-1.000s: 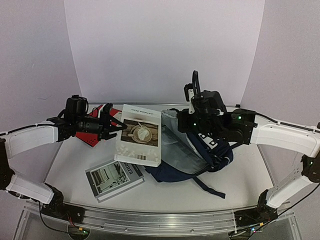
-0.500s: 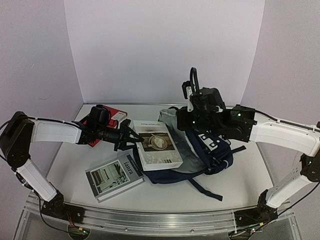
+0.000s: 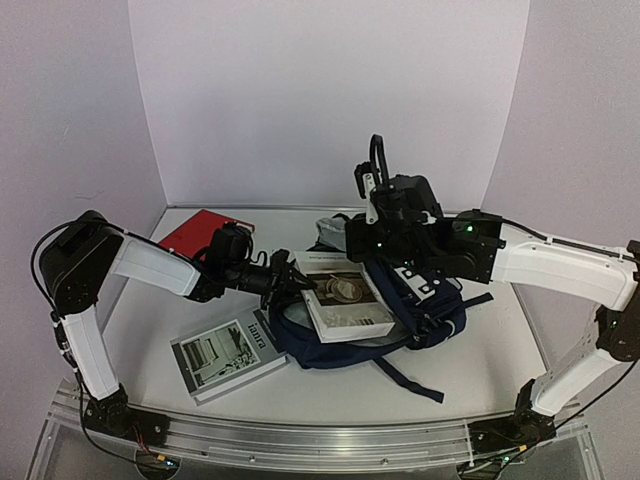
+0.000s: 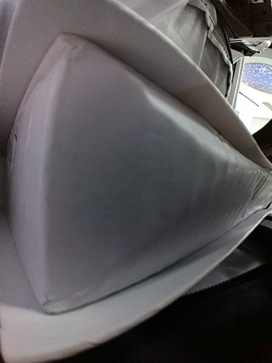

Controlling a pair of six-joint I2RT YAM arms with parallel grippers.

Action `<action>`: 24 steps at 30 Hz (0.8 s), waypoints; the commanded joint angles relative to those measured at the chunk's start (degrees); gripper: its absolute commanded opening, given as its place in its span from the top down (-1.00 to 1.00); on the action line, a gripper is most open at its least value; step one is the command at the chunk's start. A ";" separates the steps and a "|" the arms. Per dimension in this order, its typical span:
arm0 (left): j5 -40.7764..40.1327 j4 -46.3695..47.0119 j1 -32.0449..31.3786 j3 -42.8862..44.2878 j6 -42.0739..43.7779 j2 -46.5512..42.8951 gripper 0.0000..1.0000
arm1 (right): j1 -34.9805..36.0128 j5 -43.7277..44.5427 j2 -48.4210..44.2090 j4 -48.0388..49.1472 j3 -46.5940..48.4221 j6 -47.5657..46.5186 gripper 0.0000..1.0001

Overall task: Pack the student bag
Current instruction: Place the book in the student bag.

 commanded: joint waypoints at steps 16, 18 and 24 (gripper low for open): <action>-7.30 11.66 -3.09 7.41 -4.28 9.22 0.47 | 2.51 1.51 -3.14 22.16 8.38 -2.30 1.00; -7.34 12.05 -3.19 7.89 -4.43 9.95 0.47 | 2.51 0.69 -2.88 22.80 8.72 -2.54 1.00; -8.06 9.72 -4.98 13.14 -2.49 12.77 0.47 | 2.57 0.45 -0.87 23.78 9.34 -2.54 1.00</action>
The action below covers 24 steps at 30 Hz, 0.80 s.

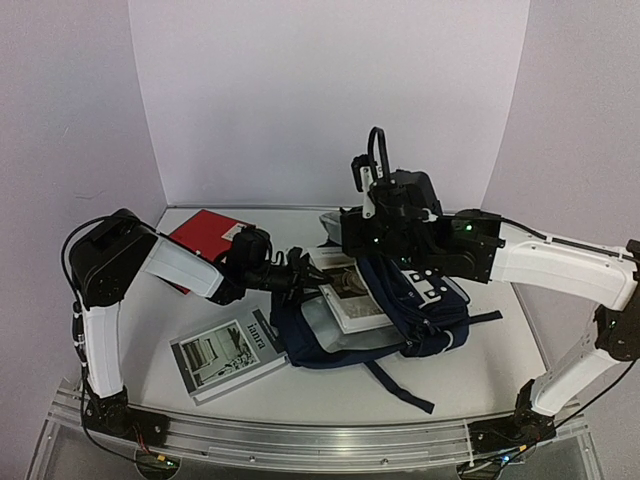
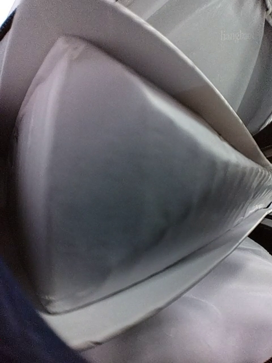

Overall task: Pack the student bag
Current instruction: Place the book in the student bag.

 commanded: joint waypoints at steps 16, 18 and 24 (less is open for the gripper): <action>-13.05 -26.20 -6.20 17.26 20.60 4.10 -0.33 | 1.76 2.22 -1.98 21.61 5.25 -0.32 1.00; -16.06 -30.68 -6.20 16.58 23.22 1.71 -0.44 | 1.77 2.71 -2.63 21.61 4.40 -0.29 1.00; -21.56 -39.96 -6.18 13.43 26.58 -3.81 -0.58 | 1.75 3.01 -3.33 21.61 3.09 -0.20 1.00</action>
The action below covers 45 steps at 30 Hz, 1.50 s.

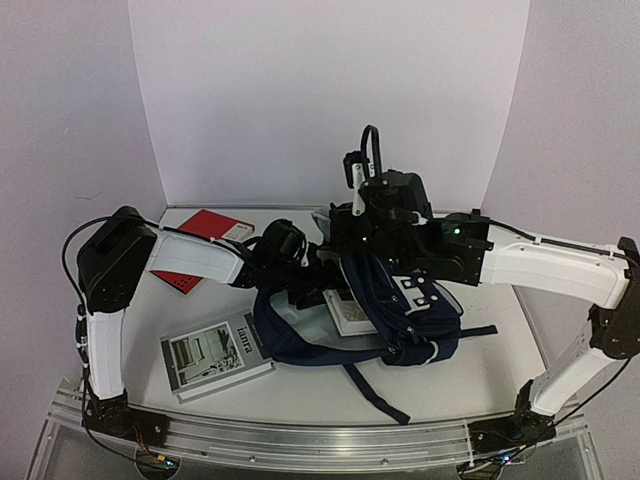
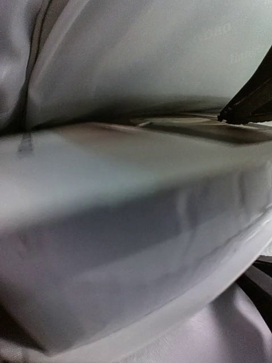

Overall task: Pack the student bag
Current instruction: Place the book in the student bag.

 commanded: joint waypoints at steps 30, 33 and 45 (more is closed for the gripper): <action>-5.90 -6.17 -1.47 0.96 9.13 -5.57 0.20 | 0.89 -0.74 -2.21 16.70 3.56 -0.49 1.00; -4.78 -3.74 -2.18 3.21 9.21 -2.60 0.28 | 0.91 -1.62 -1.48 16.80 4.39 -0.27 1.00; -2.79 7.05 -6.19 9.80 8.14 5.17 0.33 | 0.94 -2.32 0.28 18.29 6.77 -0.98 1.00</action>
